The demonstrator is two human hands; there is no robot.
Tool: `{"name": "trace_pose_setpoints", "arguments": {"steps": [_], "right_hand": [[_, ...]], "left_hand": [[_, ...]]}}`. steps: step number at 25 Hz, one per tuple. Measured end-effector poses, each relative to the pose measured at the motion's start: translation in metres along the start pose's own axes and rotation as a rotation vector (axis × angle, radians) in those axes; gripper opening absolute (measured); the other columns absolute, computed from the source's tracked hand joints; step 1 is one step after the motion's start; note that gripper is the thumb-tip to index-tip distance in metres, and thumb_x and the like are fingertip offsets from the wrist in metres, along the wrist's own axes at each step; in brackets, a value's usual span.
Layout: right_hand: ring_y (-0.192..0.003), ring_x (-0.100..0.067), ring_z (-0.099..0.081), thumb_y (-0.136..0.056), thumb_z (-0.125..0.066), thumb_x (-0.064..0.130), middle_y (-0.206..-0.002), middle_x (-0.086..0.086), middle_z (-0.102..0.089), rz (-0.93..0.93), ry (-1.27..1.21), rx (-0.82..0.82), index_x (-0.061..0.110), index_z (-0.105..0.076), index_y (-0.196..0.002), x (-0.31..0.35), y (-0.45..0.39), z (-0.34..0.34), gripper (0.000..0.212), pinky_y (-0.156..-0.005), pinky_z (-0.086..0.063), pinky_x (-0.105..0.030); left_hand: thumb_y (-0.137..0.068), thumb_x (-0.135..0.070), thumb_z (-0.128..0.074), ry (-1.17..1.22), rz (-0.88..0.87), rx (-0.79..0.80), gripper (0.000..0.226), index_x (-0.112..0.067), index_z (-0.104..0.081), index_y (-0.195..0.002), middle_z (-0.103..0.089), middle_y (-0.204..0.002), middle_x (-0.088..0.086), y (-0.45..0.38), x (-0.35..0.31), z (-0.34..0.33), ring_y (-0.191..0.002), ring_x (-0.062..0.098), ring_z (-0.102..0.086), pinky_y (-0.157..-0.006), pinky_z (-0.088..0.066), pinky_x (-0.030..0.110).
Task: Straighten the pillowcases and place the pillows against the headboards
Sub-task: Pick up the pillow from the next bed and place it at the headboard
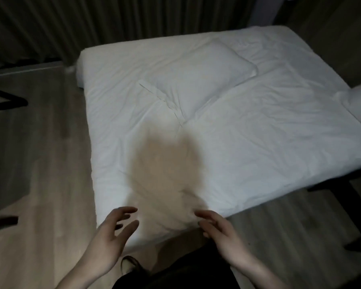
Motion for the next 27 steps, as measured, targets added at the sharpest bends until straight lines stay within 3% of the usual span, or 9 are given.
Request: {"name": "trace_pose_setpoints", "arguments": {"steps": [2,5,8,12,16,21,23,27], "right_hand": [[-0.11,-0.005,-0.07,-0.101,-0.063,0.017,-0.113,0.011,-0.078,-0.023,-0.096,-0.09,0.029,-0.074,-0.12,0.0,0.03,-0.04,0.025,-0.097,-0.055,-0.024],[-0.091,-0.005,-0.069,-0.101,-0.061,0.009,-0.099,0.004,-0.08,-0.06,-0.217,-0.209,0.023,-0.074,-0.117,0.0,0.065,-0.079,0.025,-0.081,-0.052,-0.015],[-0.096,-0.015,-0.068,-0.096,-0.068,0.022,-0.109,0.006,-0.079,-0.054,-0.323,-0.302,0.022,-0.075,-0.118,0.003,0.076,-0.103,0.023,-0.087,-0.054,-0.028],[-0.102,-0.013,-0.069,-0.102,-0.06,0.012,-0.104,0.017,-0.079,-0.063,-0.351,-0.275,0.021,-0.074,-0.116,0.015,0.05,-0.133,0.022,-0.092,-0.052,-0.03],[-0.113,-0.012,-0.069,-0.102,-0.059,0.015,-0.112,0.011,-0.077,0.013,-0.331,-0.253,0.028,-0.074,-0.118,0.053,0.029,-0.177,0.026,-0.107,-0.052,-0.042],[-0.115,-0.015,-0.068,-0.095,-0.063,0.036,-0.116,0.008,-0.075,0.037,-0.326,-0.343,0.038,-0.075,-0.116,0.089,-0.001,-0.235,0.024,-0.109,-0.05,-0.051],[-0.115,-0.017,-0.068,-0.099,-0.063,0.031,-0.116,0.006,-0.074,0.024,-0.332,-0.386,0.039,-0.074,-0.117,0.103,-0.02,-0.273,0.022,-0.108,-0.05,-0.052],[-0.116,-0.016,-0.067,-0.102,-0.061,0.021,-0.117,0.009,-0.073,0.008,-0.397,-0.487,0.038,-0.075,-0.115,0.15,-0.057,-0.359,0.026,-0.106,-0.053,-0.046]], "left_hand": [[-0.097,-0.025,-0.067,-0.041,-0.053,0.087,0.023,-0.037,-0.068,-0.116,-0.064,-0.118,-0.034,-0.008,-0.004,0.039,-0.112,-0.011,-0.06,-0.097,-0.049,0.028],[-0.099,-0.028,-0.065,-0.096,-0.131,0.167,0.023,-0.034,-0.067,-0.121,-0.064,-0.124,-0.029,-0.012,-0.014,0.084,-0.118,-0.009,-0.059,-0.094,-0.047,0.023],[-0.099,-0.024,-0.065,-0.08,-0.173,0.169,0.022,-0.032,-0.068,-0.119,-0.067,-0.123,-0.024,-0.011,-0.018,0.106,-0.117,-0.007,-0.061,-0.091,-0.047,0.019],[-0.099,-0.024,-0.064,-0.054,-0.158,0.131,0.024,-0.037,-0.068,-0.119,-0.069,-0.118,-0.021,-0.005,0.003,0.123,-0.115,-0.008,-0.061,-0.089,-0.047,0.017],[-0.099,-0.021,-0.066,-0.033,-0.12,0.099,0.024,-0.036,-0.07,-0.117,-0.074,-0.112,-0.01,-0.006,0.034,0.176,-0.112,-0.005,-0.065,-0.086,-0.05,0.009],[-0.097,-0.022,-0.068,-0.032,-0.152,0.207,0.024,-0.037,-0.072,-0.115,-0.074,-0.112,-0.007,-0.069,0.043,0.239,-0.109,-0.004,-0.066,-0.082,-0.051,0.011],[-0.095,-0.028,-0.066,-0.051,-0.195,0.272,0.024,-0.037,-0.07,-0.117,-0.073,-0.113,-0.014,-0.107,0.046,0.268,-0.111,-0.003,-0.066,-0.086,-0.05,0.016],[-0.098,-0.027,-0.064,-0.081,-0.17,0.314,0.021,-0.036,-0.07,-0.116,-0.071,-0.117,-0.008,-0.169,0.072,0.367,-0.108,-0.003,-0.065,-0.086,-0.05,0.024]]}}
Point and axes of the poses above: each hand's wrist, its own y-axis away from the middle knuckle, its own z-axis out of the back of the hand, x = y × z, the point moved 8 cm from there along -y, towards the middle knuckle
